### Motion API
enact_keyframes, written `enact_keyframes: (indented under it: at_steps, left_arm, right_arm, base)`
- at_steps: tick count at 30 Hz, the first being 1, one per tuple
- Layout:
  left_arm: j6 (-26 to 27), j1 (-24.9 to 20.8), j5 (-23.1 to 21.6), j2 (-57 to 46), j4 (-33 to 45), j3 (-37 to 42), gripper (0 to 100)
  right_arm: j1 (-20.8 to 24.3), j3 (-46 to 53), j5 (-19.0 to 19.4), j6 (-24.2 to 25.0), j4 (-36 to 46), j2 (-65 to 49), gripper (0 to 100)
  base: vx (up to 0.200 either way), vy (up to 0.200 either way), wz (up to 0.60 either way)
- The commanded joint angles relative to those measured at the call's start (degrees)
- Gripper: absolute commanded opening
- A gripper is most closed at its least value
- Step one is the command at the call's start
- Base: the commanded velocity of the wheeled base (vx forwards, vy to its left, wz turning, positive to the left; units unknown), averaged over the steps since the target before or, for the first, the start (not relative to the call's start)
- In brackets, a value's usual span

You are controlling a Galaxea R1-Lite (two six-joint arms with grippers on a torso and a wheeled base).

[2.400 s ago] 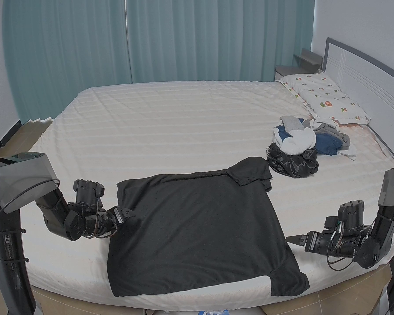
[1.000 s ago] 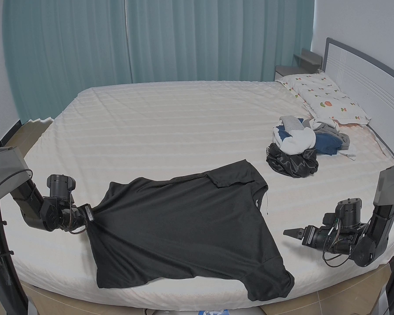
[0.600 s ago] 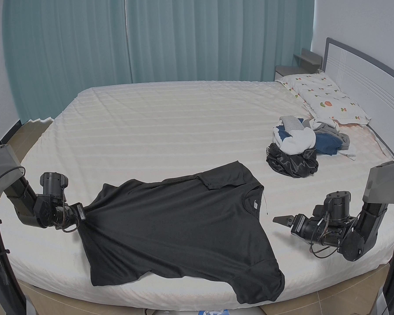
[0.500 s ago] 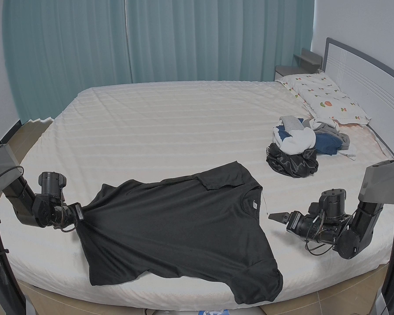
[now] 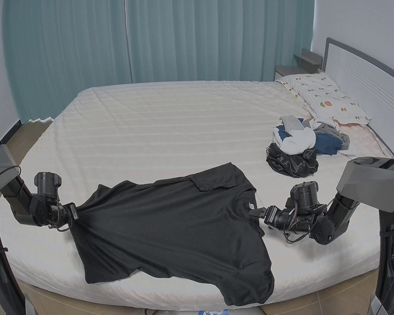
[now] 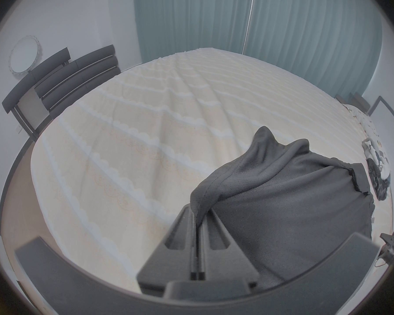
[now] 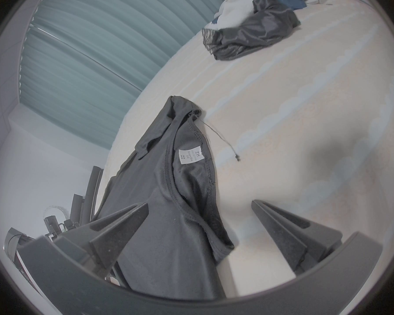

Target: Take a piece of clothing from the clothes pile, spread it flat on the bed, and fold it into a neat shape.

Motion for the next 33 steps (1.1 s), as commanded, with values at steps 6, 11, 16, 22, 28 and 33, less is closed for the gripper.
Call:
enact_keyframes:
  at_steps: [6,11,16,22,28,33]
  left_arm:
    - [-0.12,0.71,0.67,2.09,-0.19,-1.3,0]
    - [-0.21,0.71,0.67,2.09,-0.1,-1.3,0]
    - [-0.12,0.62,0.67,1.83,0.25,-0.77,0]
    - [-0.12,0.45,0.67,1.48,0.34,-0.42,0]
    - [-0.3,-0.79,0.59,1.3,0.34,0.54,0]
    - [-0.56,-2.19,0.5,0.86,0.25,1.34,0]
  right_arm:
    - [0.71,-9.96,-0.49,-0.17,5.17,4.67,100]
    - [0.8,-12.06,-0.23,-0.26,8.42,5.02,0]
    - [-0.26,-13.56,-0.49,-0.79,12.02,5.02,0]
    - [-4.04,-11.98,-0.58,-1.05,11.67,3.26,0]
    - [-8.96,-9.87,-0.49,-3.16,12.02,-1.66,0]
    - [-12.83,-9.69,-0.41,-6.41,12.29,-3.24,0]
  base:
    - [0.0,0.0,0.0]
    - [0.0,0.0,0.0]
    - [0.0,0.0,0.0]
    - [0.0,0.0,0.0]
    - [0.0,0.0,0.0]
    - [0.0,0.0,0.0]
